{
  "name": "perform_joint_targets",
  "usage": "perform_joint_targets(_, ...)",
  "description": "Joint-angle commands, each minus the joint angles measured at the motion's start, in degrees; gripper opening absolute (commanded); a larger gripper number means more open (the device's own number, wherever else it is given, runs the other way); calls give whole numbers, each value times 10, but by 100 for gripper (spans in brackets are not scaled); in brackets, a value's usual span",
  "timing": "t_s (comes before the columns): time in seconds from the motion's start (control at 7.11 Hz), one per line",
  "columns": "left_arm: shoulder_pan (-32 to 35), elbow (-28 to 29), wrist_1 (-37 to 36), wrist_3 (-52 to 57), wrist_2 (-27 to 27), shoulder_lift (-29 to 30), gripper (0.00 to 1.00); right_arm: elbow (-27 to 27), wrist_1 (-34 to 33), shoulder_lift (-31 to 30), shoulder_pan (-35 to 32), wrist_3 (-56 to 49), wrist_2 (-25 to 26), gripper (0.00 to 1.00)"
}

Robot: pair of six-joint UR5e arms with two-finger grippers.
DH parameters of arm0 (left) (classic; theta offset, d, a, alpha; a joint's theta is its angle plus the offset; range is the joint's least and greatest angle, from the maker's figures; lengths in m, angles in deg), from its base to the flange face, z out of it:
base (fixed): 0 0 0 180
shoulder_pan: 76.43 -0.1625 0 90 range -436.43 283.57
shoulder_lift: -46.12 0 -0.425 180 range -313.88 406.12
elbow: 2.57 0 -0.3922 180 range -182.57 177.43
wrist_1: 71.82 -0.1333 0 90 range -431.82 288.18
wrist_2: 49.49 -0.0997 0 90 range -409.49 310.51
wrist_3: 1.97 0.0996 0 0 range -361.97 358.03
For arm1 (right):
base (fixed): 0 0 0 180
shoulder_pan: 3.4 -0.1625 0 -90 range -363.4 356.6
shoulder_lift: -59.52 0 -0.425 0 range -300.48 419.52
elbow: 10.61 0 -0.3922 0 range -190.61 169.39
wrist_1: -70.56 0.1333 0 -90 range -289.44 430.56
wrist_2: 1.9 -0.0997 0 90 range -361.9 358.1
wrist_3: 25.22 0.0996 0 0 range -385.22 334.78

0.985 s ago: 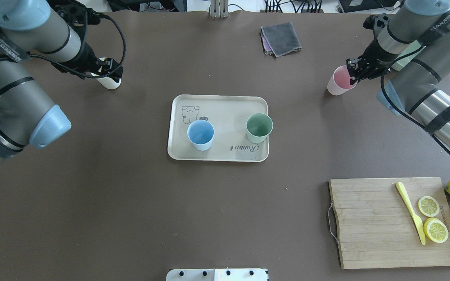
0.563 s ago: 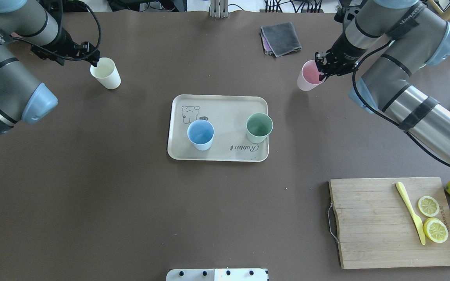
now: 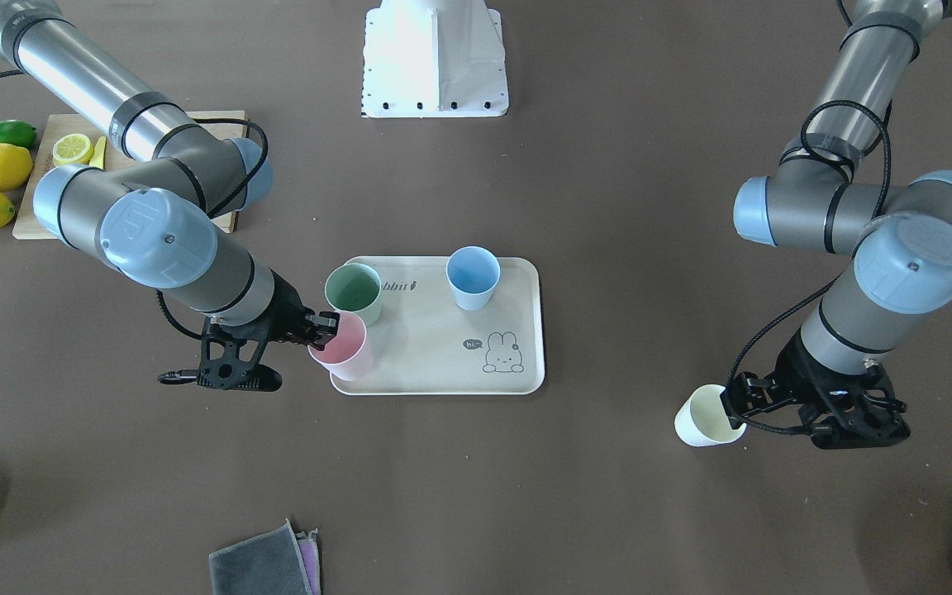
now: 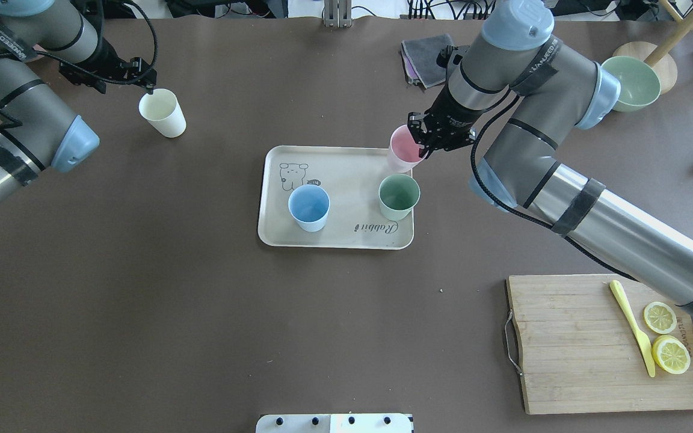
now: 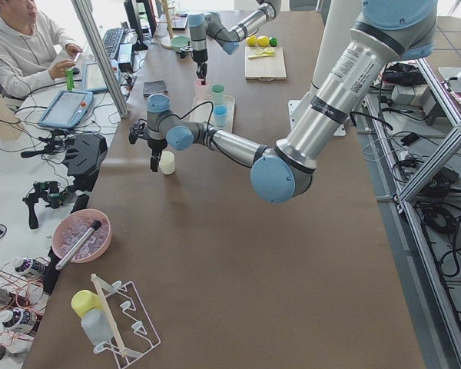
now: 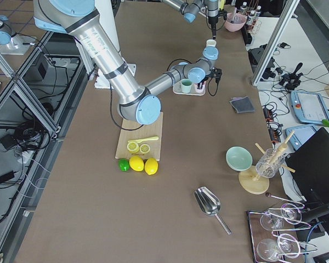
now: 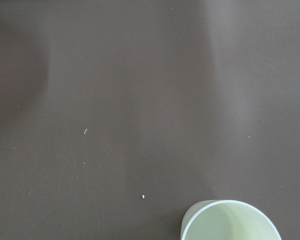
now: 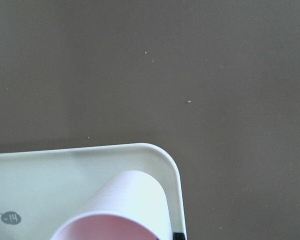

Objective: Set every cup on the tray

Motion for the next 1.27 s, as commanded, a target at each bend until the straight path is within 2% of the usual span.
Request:
perform_joint_targets(0.0,-6,20,23,-7,-1,4,97,1,0,11,15,10,3,71)
perform_joint_targets(0.14,-17,25,34,-8,-1,3,80,2,0,14,15,22,3,99)
perform_joint_targets(0.42,-29,24,41,-8,-2,-4,39,9,0,15,1,24,3,100)
perform_joint_targets(0.56,-29,24,40,-8,-2,-4,0,12,0,16,-5,28,2,100)
perform_joint_targets(0.84,-31,5,34,-9,7,4,0,34,-4,14,-35,28,-12,100)
perform_joint_targets(0.99,-32,-4,9,-17,18,36,0,34,-3,6,-52,19,-25,100)
perform_joint_targets(1.13,-60,-29,-41,-76,18,68,0,39,-3,-17,-65,3,-33,100)
